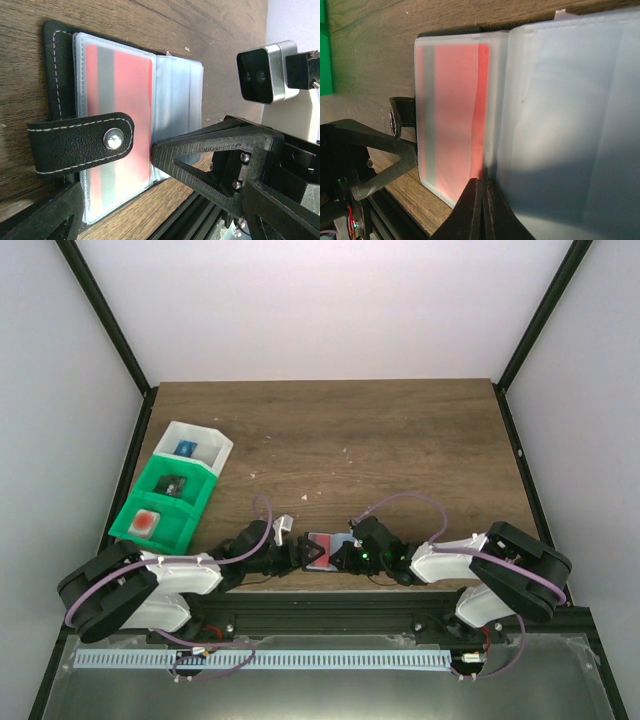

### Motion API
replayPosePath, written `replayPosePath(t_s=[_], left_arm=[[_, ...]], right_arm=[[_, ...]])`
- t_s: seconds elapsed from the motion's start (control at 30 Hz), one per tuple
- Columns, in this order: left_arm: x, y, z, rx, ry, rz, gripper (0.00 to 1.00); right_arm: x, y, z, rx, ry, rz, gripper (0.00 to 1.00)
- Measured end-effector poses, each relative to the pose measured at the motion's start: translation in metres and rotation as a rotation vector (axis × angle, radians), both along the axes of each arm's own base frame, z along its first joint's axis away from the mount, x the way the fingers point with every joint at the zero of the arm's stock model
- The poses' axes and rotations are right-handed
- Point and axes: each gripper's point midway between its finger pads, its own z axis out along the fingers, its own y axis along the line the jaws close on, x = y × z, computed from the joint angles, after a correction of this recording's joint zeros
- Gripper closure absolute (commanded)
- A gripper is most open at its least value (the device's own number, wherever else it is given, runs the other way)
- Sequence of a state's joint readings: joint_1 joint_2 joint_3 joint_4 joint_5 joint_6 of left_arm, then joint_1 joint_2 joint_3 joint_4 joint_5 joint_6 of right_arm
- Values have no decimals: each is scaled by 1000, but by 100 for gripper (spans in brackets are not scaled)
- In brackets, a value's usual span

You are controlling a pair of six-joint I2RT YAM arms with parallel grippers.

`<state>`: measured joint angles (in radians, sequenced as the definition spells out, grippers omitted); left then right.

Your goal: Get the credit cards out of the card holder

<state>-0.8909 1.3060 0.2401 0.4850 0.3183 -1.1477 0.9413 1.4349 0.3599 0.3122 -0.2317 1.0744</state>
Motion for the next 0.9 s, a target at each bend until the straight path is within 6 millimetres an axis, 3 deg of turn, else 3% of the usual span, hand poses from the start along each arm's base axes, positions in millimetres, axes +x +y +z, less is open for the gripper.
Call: replayPosePath(t_s=[0.63,0.8,0.9], left_arm=[[-2,-7,2,-19,-6,-20,13],[-2,-12,8,-33,-10,-30,28],[-4,-16,13,-46,-18,-44,31]], right_arm=[[0,1,0,3,1,2,100],[0,1,0,3,1,3,98],[-1,1,1,8,-3,8,96]])
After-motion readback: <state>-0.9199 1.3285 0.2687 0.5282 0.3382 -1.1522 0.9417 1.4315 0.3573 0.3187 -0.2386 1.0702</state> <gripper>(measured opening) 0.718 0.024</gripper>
